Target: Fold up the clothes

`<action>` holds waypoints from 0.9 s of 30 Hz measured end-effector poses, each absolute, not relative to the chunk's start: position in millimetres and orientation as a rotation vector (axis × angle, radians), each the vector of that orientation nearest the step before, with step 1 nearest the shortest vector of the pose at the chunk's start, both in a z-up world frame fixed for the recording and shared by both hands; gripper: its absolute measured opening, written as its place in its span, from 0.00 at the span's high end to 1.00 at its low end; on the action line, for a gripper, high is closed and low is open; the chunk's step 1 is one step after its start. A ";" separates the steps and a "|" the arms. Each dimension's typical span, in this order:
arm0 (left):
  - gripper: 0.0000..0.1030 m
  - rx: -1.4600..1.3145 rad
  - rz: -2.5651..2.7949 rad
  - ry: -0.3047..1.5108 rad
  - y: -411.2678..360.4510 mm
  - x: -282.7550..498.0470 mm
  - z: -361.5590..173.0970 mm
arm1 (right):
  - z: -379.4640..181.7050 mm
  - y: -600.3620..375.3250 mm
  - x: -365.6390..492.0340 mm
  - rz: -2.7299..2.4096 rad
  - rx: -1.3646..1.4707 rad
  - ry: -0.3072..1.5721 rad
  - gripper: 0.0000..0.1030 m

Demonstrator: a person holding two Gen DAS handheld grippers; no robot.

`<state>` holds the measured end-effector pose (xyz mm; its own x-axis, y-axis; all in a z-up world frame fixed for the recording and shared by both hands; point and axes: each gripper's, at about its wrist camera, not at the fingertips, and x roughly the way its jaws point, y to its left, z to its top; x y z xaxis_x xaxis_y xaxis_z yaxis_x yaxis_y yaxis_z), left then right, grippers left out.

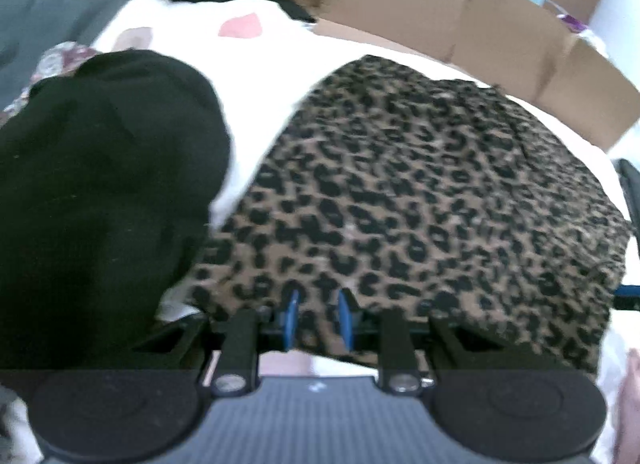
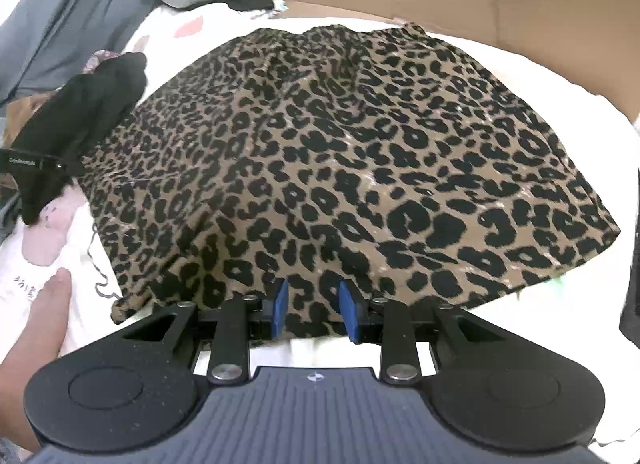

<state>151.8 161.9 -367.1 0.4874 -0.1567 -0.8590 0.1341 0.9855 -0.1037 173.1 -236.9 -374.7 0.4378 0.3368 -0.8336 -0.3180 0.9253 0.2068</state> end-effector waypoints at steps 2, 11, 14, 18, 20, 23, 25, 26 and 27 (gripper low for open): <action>0.76 -0.023 -0.150 1.042 169.1 154.2 -370.2 | -377.7 -238.0 173.2 0.386 0.020 1.049 0.70; 0.67 -0.007 -0.066 1.043 190.6 157.3 -378.3 | -383.7 -234.6 173.3 0.375 -0.001 1.067 0.62; 0.59 -0.018 -0.048 1.047 196.4 158.3 -382.0 | -383.7 -231.7 174.7 0.381 -0.006 1.068 0.62; 0.57 -0.019 -0.042 1.051 202.7 160.0 -388.0 | -384.4 -229.8 175.8 0.385 -0.011 1.072 0.61; 0.58 -0.027 -0.037 1.052 207.2 160.3 -390.8 | -384.9 -229.5 175.8 0.386 -0.013 1.074 0.61; 0.60 -0.050 -0.024 1.046 214.6 160.8 -393.1 | -385.4 -229.3 176.3 0.385 -0.016 1.074 0.61; 0.60 -0.065 -0.021 1.041 218.6 161.5 -394.6 | -385.9 -229.0 176.8 0.386 -0.015 1.075 0.61; 0.60 -0.067 -0.024 1.041 219.3 162.5 -396.2 | -386.2 -228.6 176.8 0.387 -0.015 1.076 0.61; 0.60 -0.070 -0.023 1.043 220.0 163.4 -398.2 | -386.4 -228.2 176.7 0.389 -0.017 1.076 0.61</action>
<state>163.4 220.0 -398.2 0.5040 -0.0527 -0.8621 -0.0140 0.9975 -0.0691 176.7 -228.2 -386.4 0.4135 0.3017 -0.8591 -0.3180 0.9320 0.1742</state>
